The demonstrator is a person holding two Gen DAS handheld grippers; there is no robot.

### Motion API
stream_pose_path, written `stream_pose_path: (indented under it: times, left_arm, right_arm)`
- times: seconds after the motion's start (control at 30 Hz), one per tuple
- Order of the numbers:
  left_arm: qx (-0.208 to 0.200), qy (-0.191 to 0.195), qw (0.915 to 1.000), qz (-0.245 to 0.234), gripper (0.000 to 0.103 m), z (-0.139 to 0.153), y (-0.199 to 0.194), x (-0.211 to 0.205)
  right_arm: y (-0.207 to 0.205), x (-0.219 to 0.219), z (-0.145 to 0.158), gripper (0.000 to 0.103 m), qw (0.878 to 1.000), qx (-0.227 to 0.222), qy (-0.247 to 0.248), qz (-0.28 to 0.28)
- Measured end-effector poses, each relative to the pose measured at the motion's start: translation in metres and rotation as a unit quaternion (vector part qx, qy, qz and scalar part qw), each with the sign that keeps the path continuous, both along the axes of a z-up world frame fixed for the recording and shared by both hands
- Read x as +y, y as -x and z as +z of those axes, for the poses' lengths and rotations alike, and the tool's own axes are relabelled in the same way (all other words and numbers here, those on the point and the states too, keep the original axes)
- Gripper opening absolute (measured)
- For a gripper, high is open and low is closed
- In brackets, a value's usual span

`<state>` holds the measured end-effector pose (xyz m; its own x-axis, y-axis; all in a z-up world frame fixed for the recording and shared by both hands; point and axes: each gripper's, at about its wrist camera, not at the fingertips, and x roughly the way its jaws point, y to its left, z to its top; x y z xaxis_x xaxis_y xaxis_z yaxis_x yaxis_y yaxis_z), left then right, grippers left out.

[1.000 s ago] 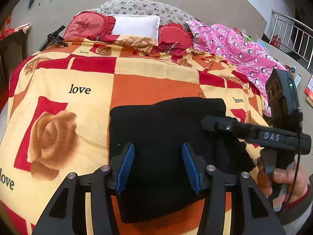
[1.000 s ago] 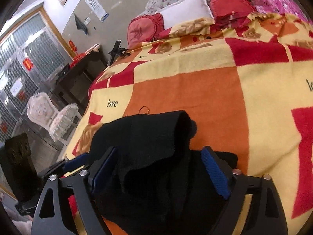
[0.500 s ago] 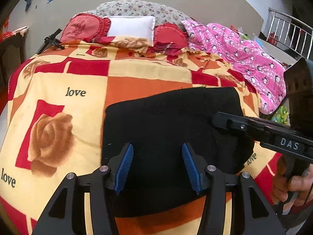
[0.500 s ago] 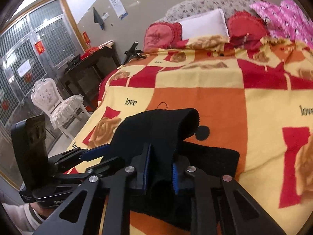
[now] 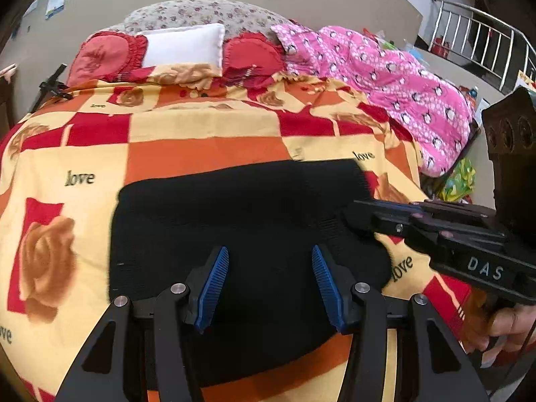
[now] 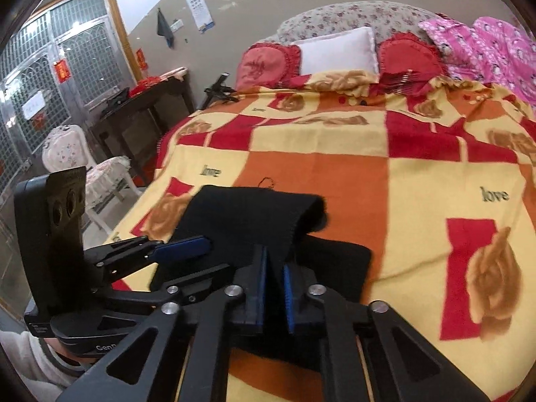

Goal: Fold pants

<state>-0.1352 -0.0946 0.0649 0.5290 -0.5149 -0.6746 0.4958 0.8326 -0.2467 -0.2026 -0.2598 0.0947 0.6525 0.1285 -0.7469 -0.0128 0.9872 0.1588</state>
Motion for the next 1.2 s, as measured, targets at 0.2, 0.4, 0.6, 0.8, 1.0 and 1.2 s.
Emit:
stream_pose_path:
  times: [0.2,0.4,0.6,0.8,1.0,1.2]
  left_arm:
    - [0.010,-0.009,0.9999,-0.001,0.051,-0.011,-0.013,-0.009]
    - [0.007,-0.007,1.0000,0.000,0.050,0.004,-0.009,-0.003]
    - [-0.029,-0.014,0.9989,0.034,0.052,0.016,-0.004,0.021]
    - [-0.014,-0.034,0.9953,0.089,0.052,0.002,-0.019,0.033]
    - [-0.027,-0.078,0.9938,0.074,0.065,-0.017,-0.018,-0.001]
    - [-0.036,-0.091,0.9928,0.069,0.071,-0.016,-0.009,-0.017]
  right_arm:
    - [0.001,-0.031,-0.019,0.009,0.999,0.016,-0.042,-0.029]
    - [0.006,-0.045,-0.014,0.038,0.996,-0.007,-0.076,-0.048]
    - [-0.006,-0.035,-0.016,0.058,0.997,-0.010,-0.069,-0.039]
    - [-0.029,-0.026,-0.031,0.039,0.998,0.008,-0.051,-0.034]
    - [-0.034,-0.019,-0.048,0.021,0.996,0.051,0.053,-0.047]
    - [-0.029,-0.031,-0.047,0.030,0.997,0.040,0.025,-0.060]
